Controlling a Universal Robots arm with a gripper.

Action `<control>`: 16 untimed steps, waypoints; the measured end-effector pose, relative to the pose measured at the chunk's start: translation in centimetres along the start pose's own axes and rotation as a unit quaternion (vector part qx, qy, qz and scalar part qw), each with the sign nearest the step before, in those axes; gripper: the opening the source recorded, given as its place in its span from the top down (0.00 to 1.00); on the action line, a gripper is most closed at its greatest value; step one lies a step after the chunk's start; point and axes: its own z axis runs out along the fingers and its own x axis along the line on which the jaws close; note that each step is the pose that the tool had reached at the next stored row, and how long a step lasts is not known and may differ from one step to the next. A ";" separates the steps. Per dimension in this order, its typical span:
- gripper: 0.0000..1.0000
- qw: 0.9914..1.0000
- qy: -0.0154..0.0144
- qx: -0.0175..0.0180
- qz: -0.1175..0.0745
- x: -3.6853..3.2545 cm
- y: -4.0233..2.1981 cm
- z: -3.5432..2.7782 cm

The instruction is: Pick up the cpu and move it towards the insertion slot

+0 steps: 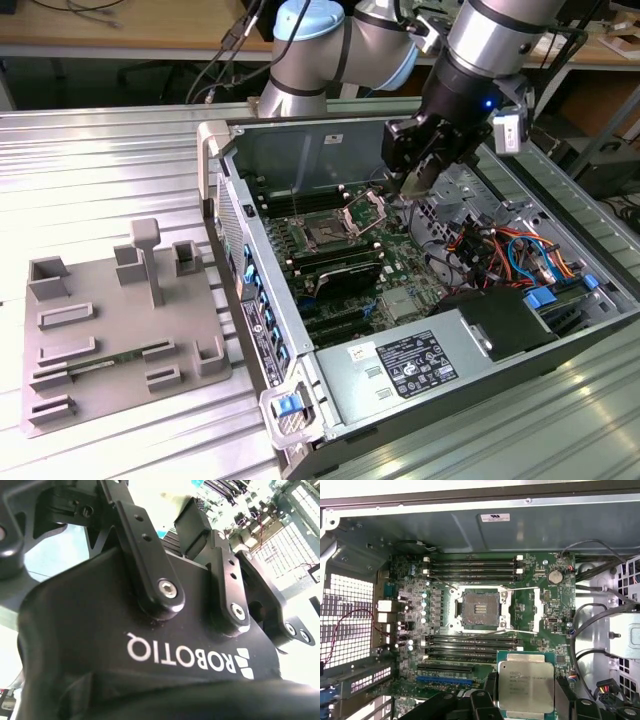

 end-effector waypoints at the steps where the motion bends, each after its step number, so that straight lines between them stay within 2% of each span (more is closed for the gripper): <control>1: 0.46 1.000 0.000 -0.003 0.000 0.02 0.00 0.00; 2: 0.46 1.000 0.000 -0.007 0.000 0.04 0.01 0.00; 3: 0.46 1.000 0.000 -0.010 0.000 0.06 0.01 0.00; 16: 0.46 1.000 0.000 -0.010 0.000 0.34 0.48 0.39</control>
